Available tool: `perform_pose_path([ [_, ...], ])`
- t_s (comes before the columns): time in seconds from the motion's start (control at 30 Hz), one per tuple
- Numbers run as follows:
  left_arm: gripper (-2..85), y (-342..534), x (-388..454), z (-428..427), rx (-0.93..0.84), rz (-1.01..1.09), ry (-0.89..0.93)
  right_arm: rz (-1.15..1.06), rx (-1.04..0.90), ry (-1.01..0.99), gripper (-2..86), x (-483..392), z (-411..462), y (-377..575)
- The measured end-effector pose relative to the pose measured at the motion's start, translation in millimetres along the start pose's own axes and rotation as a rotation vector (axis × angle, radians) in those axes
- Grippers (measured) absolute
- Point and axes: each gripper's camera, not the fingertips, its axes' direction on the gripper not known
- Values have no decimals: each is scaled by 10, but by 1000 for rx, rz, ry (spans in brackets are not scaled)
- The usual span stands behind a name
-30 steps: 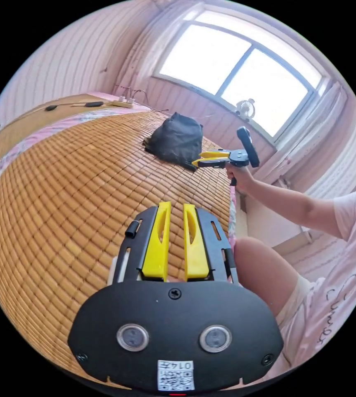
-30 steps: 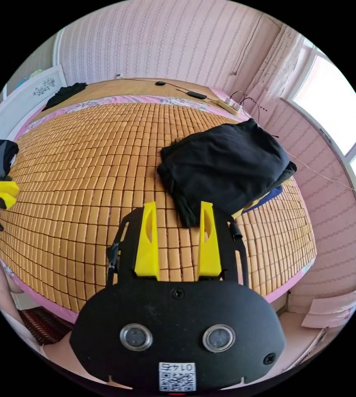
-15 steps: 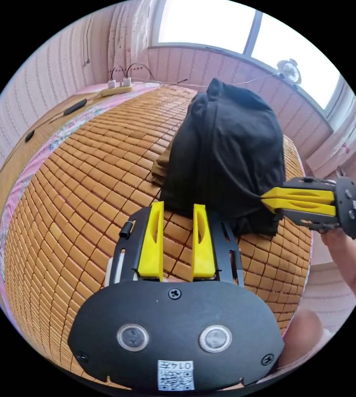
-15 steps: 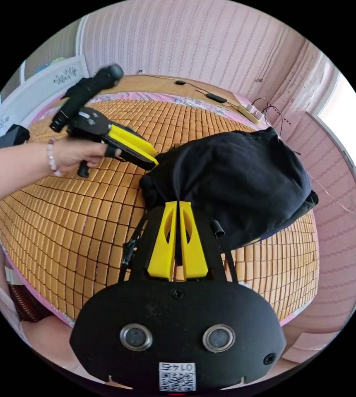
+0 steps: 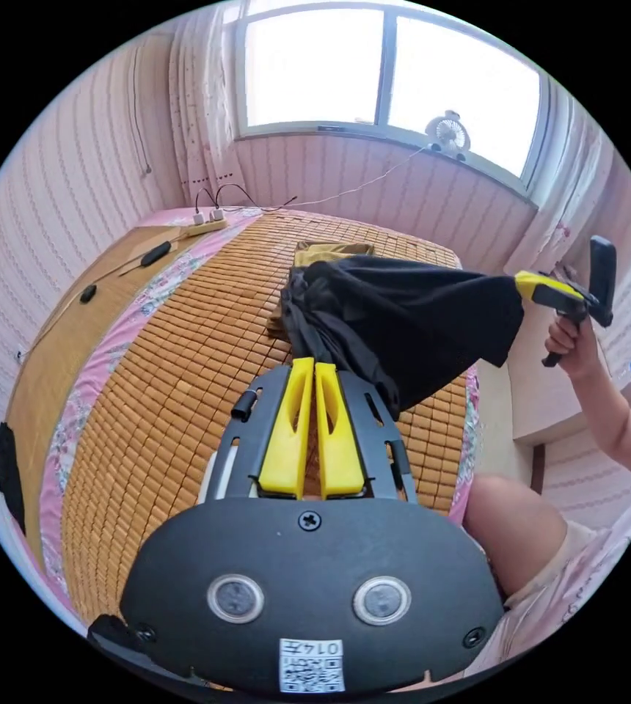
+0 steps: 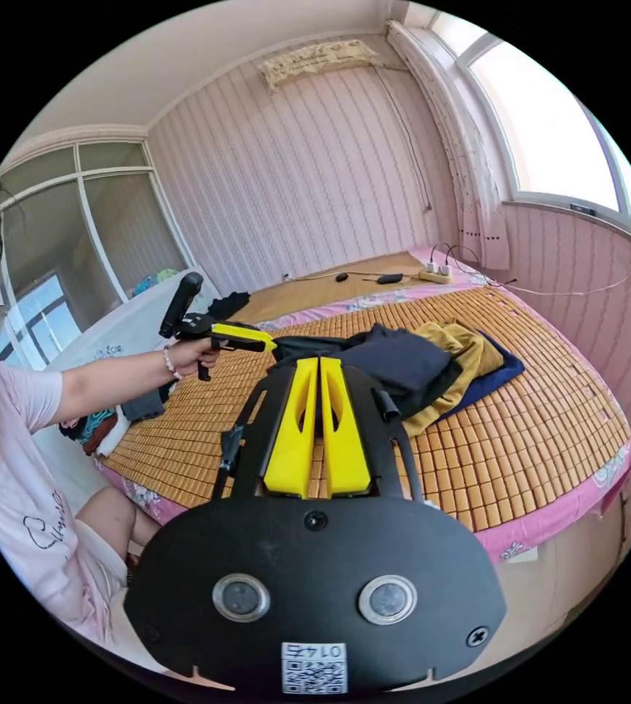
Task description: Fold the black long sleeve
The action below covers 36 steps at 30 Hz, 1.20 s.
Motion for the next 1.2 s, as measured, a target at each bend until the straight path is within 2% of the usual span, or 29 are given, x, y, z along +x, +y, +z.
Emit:
perform_pose_path([
  [0.1,-10,365,54,-511,-60,-25,-14,31,-71,4,0,-148,-63,-44],
  [0.27,-10,1577,141,-1191,-103,-151,-37,145,-208,-61,-1,-386,31,501],
  [0.47,-8,3164,297,-1250,-185,-429,96,279,-514,-75,0,-568,409,1314],
  [0.57,-3,3659,398,-1194,-201,-569,158,283,-591,-62,4,-683,472,1481],
  [0.63,9,3824,457,-1220,-185,-628,163,268,-605,-44,10,-721,474,1469],
  [0.73,44,3857,623,-1286,-119,-629,172,188,-567,100,27,-820,481,1290],
  [0.83,66,3657,841,-1187,-84,-583,195,95,-513,122,89,-1001,703,1079],
  [0.9,94,3472,950,-1020,-94,-558,179,70,-543,90,124,-1088,1003,1006],
  [0.97,106,3239,1019,-727,-136,-543,167,53,-654,86,152,-1135,1508,1019],
  [1.03,95,3133,1027,-483,-210,-551,163,56,-766,88,150,-1124,1868,1095],
  [1.1,68,3072,1036,-484,-175,-531,134,74,-894,76,108,-1122,2126,1174],
  [1.17,49,3020,1003,-550,-210,-543,193,43,-877,101,44,-1232,2095,1050],
  [1.2,46,3011,1011,-619,-192,-533,195,33,-854,79,41,-1277,2052,992],
])
